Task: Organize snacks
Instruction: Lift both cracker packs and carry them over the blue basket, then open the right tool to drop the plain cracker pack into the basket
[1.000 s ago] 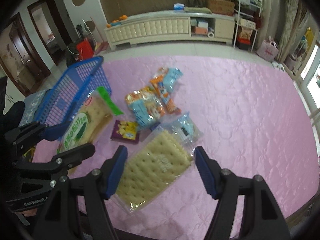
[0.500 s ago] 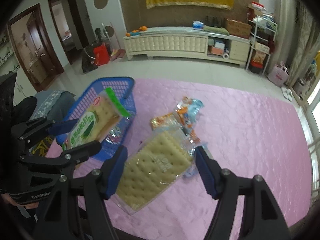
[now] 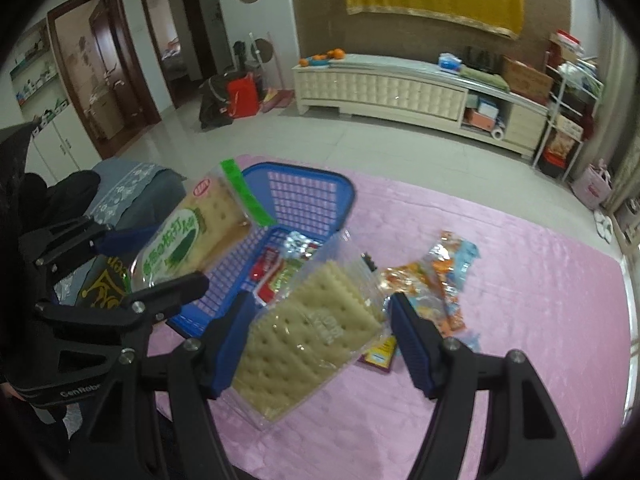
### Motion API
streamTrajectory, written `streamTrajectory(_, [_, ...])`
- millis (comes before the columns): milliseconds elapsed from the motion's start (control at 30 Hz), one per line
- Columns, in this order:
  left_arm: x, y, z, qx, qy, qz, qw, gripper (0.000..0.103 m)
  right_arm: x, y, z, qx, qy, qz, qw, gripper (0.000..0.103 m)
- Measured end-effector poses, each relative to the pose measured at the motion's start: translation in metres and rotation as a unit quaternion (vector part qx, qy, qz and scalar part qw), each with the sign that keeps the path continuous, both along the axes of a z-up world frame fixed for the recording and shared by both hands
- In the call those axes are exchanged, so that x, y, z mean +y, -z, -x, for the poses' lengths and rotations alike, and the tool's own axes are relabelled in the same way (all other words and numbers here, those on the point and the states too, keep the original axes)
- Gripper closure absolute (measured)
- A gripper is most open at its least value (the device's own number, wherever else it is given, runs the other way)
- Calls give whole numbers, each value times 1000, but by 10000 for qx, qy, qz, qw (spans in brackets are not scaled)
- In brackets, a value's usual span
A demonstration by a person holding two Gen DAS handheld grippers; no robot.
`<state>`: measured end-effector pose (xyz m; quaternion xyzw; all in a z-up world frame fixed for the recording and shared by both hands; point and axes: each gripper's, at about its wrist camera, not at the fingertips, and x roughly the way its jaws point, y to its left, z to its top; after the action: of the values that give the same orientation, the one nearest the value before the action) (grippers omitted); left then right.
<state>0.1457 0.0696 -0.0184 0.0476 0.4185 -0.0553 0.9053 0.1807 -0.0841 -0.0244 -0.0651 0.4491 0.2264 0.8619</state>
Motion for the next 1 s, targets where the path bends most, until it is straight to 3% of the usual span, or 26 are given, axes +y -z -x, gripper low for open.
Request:
streamTrajectory(233, [45, 10, -6, 56, -285, 64, 9996, 48, 37, 21, -16, 198, -161, 167, 9995, 30])
streamTrajectory(767, [66, 31, -18, 323, -445, 198, 9983, 48, 76, 57, -29, 537, -138, 550, 9969, 30])
streamTrajectory(900, [70, 31, -18, 323, -454, 201, 9982, 48, 76, 61, -30, 684, -55, 588, 9959, 25])
streamTrajectory(1000, [67, 30, -17, 322, -437, 171, 9984, 48, 75, 60, -27, 681, -3, 602, 9959, 15])
